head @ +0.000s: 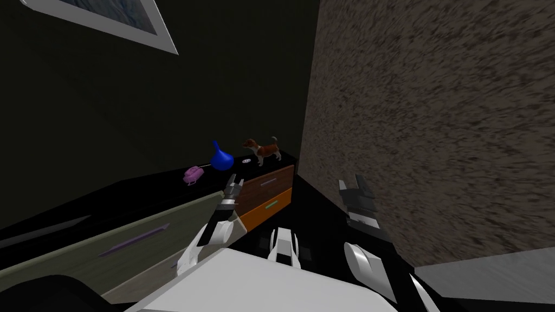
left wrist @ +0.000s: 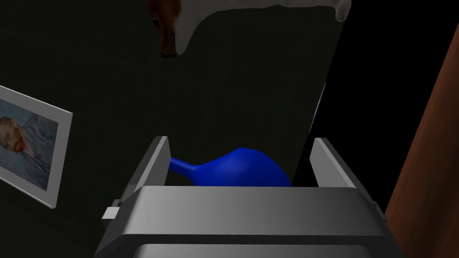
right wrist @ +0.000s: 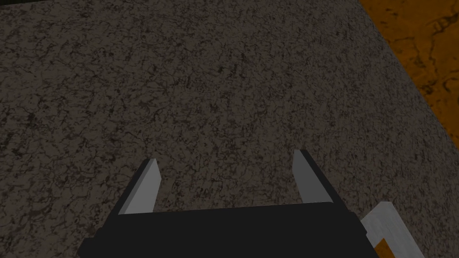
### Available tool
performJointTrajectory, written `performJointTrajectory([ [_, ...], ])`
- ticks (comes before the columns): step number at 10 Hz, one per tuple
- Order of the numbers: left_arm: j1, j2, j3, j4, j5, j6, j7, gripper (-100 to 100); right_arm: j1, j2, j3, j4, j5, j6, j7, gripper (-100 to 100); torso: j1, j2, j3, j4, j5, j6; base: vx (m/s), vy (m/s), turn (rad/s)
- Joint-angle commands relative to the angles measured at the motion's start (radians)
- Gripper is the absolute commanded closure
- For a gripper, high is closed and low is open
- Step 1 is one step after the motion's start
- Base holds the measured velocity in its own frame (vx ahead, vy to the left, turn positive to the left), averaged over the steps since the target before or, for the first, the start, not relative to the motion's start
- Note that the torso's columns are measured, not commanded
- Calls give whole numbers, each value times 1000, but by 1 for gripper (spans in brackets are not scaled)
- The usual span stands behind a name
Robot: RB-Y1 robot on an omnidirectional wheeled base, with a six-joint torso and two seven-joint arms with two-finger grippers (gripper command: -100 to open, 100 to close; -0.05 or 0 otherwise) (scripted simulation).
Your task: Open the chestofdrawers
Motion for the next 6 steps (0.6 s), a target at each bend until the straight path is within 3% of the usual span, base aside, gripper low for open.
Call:
performJointTrajectory([
  [1,0,-1,19,51,23,12,10,-100,0,0,0,0,0,0,0,0,-1,2,1,0,0,0,106,-147,77],
  [6,-15,-17,58,160,71,50,28,-100,0,0,0,0,0,0,0,0,0,-4,-1,-4,4,4,92,-160,92],
])
